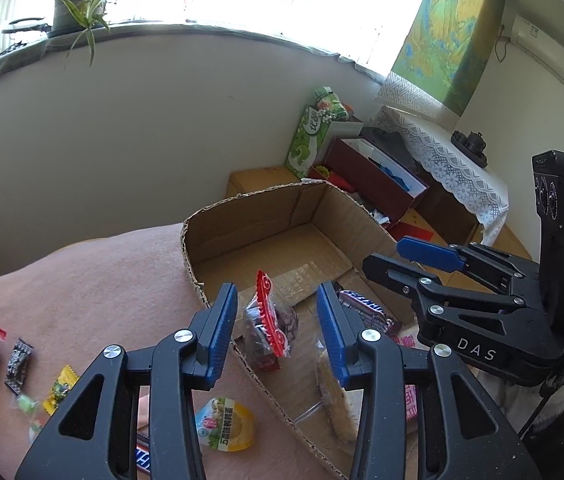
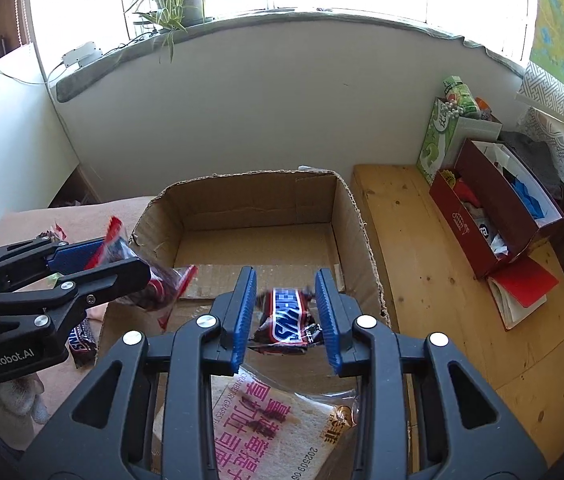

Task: Organize snacks
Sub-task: 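Release both snacks into the box and move both grippers back over the table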

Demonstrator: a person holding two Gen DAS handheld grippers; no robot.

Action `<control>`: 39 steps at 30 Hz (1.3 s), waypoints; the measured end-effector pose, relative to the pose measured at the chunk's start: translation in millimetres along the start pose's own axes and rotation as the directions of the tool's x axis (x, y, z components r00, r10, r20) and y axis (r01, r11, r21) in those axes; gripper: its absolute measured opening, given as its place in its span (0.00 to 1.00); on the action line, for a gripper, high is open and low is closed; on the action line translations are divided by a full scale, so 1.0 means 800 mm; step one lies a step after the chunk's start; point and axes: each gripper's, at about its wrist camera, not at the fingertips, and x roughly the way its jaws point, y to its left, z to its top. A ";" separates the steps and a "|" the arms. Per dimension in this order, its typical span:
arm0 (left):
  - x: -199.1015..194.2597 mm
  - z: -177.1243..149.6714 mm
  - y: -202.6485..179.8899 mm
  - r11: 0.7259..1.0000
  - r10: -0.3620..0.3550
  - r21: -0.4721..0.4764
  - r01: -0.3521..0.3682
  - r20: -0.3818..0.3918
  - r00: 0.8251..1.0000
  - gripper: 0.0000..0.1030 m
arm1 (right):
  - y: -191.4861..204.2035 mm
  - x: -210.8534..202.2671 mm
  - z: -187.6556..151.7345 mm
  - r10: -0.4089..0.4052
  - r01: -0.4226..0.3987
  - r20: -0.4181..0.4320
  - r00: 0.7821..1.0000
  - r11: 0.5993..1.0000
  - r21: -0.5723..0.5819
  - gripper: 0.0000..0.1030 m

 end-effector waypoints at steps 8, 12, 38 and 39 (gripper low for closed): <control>-0.013 0.000 0.001 1.000 0.002 0.001 -0.002 0.018 1.000 0.48 | 0.002 -0.015 0.001 -0.012 0.012 0.024 1.000 1.000 0.004 0.59; -0.027 -0.004 0.006 1.000 0.000 -0.013 0.000 0.034 0.999 0.48 | 0.004 -0.020 -0.002 -0.012 0.012 0.023 1.000 1.000 0.006 0.59; -0.168 -0.104 0.155 0.981 0.123 -0.157 -0.110 0.075 0.990 0.48 | 0.189 -0.062 -0.049 0.156 -0.157 -0.019 0.988 0.971 -0.178 0.59; -0.166 -0.109 0.159 0.980 0.128 -0.159 -0.116 0.066 0.990 0.48 | 0.199 -0.057 -0.050 0.156 -0.160 -0.033 0.987 0.969 -0.188 0.59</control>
